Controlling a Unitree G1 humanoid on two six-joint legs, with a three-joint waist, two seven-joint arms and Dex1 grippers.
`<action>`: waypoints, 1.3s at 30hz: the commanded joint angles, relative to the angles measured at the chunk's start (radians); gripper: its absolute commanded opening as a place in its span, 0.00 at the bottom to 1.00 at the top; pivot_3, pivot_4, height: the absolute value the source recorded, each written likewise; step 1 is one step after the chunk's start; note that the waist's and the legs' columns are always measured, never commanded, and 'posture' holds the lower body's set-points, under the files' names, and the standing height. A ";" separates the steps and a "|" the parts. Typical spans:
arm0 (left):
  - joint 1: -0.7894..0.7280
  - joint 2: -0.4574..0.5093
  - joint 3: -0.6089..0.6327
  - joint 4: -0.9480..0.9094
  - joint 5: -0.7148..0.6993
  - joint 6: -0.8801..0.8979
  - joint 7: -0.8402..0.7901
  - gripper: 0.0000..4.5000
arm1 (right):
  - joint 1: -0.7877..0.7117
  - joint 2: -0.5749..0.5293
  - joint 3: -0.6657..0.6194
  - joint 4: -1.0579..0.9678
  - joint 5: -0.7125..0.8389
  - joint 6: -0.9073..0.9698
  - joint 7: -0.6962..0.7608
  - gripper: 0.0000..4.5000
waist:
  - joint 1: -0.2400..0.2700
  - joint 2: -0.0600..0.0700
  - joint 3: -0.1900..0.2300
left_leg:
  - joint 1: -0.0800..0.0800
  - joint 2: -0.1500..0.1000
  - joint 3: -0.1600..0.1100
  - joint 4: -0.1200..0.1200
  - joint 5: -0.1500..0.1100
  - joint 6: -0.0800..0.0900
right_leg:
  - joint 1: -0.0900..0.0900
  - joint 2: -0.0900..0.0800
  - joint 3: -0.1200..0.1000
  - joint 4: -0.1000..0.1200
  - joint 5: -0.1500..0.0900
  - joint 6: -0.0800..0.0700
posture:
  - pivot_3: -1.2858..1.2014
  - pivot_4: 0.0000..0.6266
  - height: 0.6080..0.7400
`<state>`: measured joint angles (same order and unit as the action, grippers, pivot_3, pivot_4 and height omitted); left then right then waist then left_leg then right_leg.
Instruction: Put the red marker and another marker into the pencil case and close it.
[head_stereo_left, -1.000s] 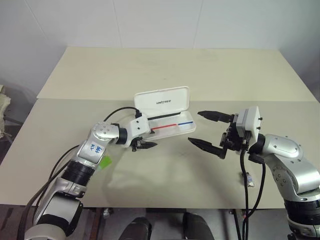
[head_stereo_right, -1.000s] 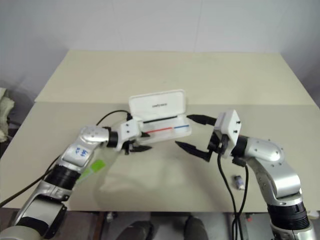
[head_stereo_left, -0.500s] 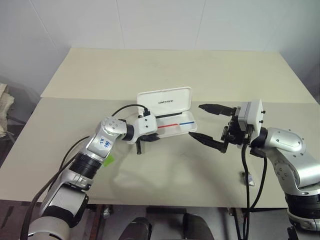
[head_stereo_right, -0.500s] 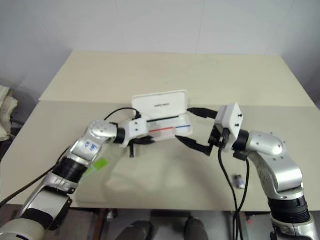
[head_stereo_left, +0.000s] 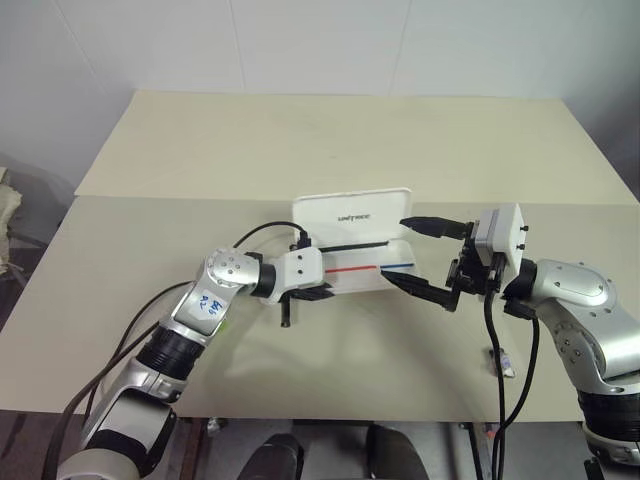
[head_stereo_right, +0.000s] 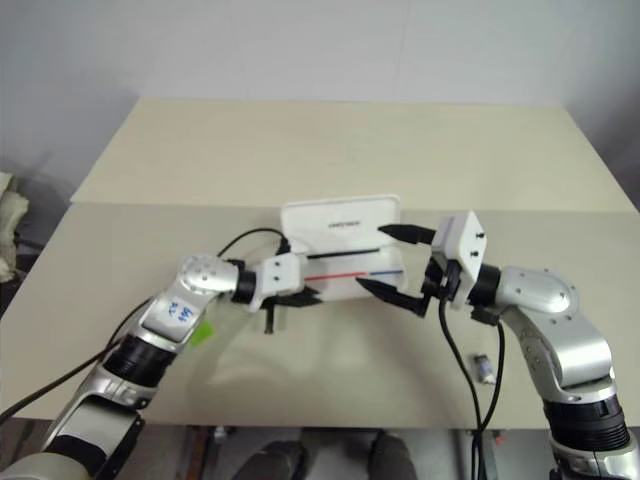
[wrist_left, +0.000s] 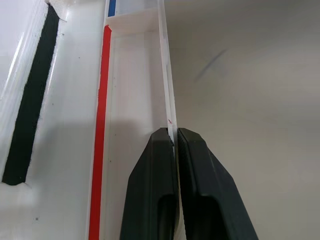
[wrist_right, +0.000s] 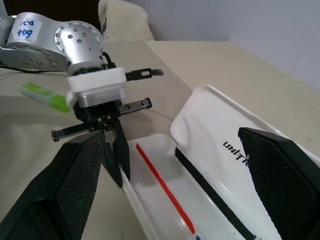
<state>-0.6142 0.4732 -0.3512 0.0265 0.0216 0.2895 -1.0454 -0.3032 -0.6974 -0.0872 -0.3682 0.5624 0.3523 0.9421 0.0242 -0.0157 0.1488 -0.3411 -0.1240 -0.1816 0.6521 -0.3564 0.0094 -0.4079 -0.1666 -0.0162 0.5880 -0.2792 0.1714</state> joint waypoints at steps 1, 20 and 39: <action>0.009 0.014 -0.001 -0.098 -0.030 0.026 -0.029 0.00 | 0.007 -0.019 -0.039 -0.048 0.028 0.008 0.004 1.00 | -0.001 0.000 0.000 | 0.000 0.000 0.001 0.000 0.000 0.000 | 0.000 0.000 -0.001 0.000 0.000 0.000 | 0.52 0.24 1.00; 0.086 0.081 -0.033 -0.311 -0.035 0.312 0.007 0.00 | 0.081 -0.035 -0.078 -0.039 0.004 -0.026 0.016 1.00 | 0.004 0.000 0.000 | 0.001 0.002 0.002 0.003 0.000 0.000 | 0.000 0.002 -0.001 -0.002 0.002 0.000 | 0.52 0.24 1.00; 0.121 0.064 -0.093 -0.325 -0.049 0.283 0.010 0.00 | 0.237 -0.137 -0.173 0.143 -0.041 -0.157 0.191 1.00 | 0.016 0.000 0.000 | 0.002 0.002 0.004 0.003 0.000 0.000 | 0.000 0.002 -0.001 -0.003 0.003 0.000 | 0.52 0.24 1.00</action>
<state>-0.5067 0.5441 -0.4124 -0.2654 -0.0079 0.5802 -1.0196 -0.0746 -0.8133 -0.2178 -0.2362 0.5316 0.2342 1.1037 0.0402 -0.0158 0.1488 -0.3394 -0.1222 -0.1777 0.6553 -0.3569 0.0089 -0.4073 -0.1649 -0.0168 0.5851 -0.2764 0.1712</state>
